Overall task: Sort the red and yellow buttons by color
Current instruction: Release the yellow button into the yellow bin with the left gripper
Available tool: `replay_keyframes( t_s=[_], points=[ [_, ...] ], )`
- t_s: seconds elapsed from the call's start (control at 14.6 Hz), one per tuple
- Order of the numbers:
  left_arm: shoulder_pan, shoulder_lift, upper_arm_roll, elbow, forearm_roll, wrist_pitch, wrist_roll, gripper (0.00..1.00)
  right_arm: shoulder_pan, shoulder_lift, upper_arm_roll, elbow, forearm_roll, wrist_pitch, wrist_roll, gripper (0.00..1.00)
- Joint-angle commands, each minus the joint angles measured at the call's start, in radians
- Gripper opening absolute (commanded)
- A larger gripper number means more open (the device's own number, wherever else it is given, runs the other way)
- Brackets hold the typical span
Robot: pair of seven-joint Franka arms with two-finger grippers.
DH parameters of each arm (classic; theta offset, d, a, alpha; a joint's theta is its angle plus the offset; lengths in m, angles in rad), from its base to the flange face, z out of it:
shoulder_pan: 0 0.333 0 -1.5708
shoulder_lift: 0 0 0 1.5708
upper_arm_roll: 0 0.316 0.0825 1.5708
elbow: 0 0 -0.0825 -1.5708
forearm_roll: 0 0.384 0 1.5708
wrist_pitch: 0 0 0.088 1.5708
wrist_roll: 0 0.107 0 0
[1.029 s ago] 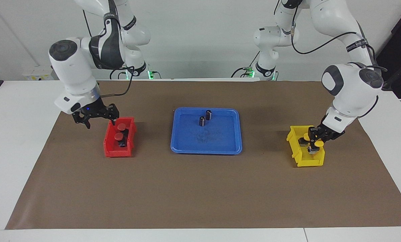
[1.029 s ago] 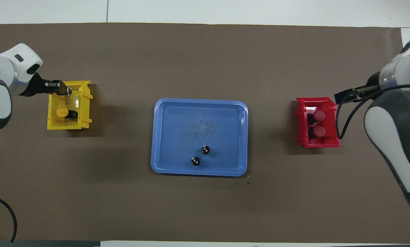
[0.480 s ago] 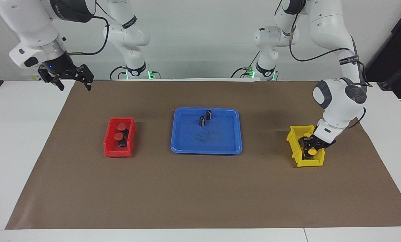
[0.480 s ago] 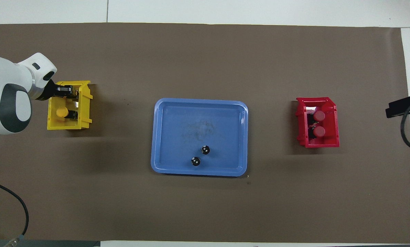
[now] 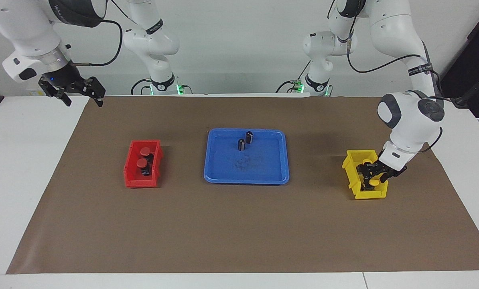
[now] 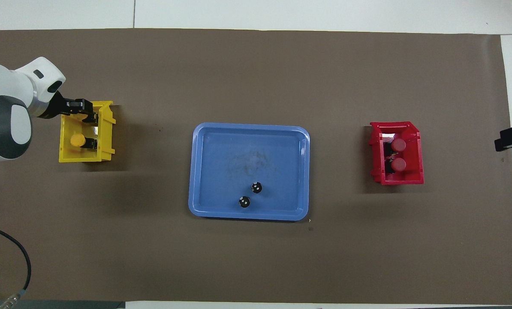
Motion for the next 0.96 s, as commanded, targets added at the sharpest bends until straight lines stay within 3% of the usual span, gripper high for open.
replay_keyframes(
  t_s=[0.0, 0.07, 0.14, 0.34, 0.69, 0.89],
  points=[
    [-0.003, -0.014, 0.007, 0.086, -0.003, -0.112, 0.015, 0.75, -0.005, 0.002, 0.005, 0.011, 0.016, -0.009, 0.013, 1.0],
    [-0.003, -0.018, 0.007, 0.123, 0.001, -0.167, 0.016, 0.92, 0.003, 0.002, 0.005, 0.011, 0.016, -0.009, 0.015, 1.0],
    [-0.006, -0.03, 0.004, 0.175, 0.021, -0.255, 0.025, 1.0, 0.003, 0.002, 0.005, 0.009, 0.016, -0.011, 0.012, 1.0],
    [-0.017, -0.079, -0.004, 0.324, 0.084, -0.556, 0.033, 1.0, 0.007, 0.002, 0.007, 0.008, 0.016, -0.014, 0.012, 1.0],
    [-0.021, -0.269, -0.009, 0.31, 0.041, -0.776, 0.012, 1.0, 0.007, 0.002, 0.011, 0.008, 0.016, -0.014, 0.012, 1.0],
    [-0.023, -0.292, -0.01, 0.316, 0.038, -0.822, 0.012, 1.0, 0.007, 0.002, 0.011, 0.008, 0.016, -0.014, 0.012, 1.0]
  ],
)
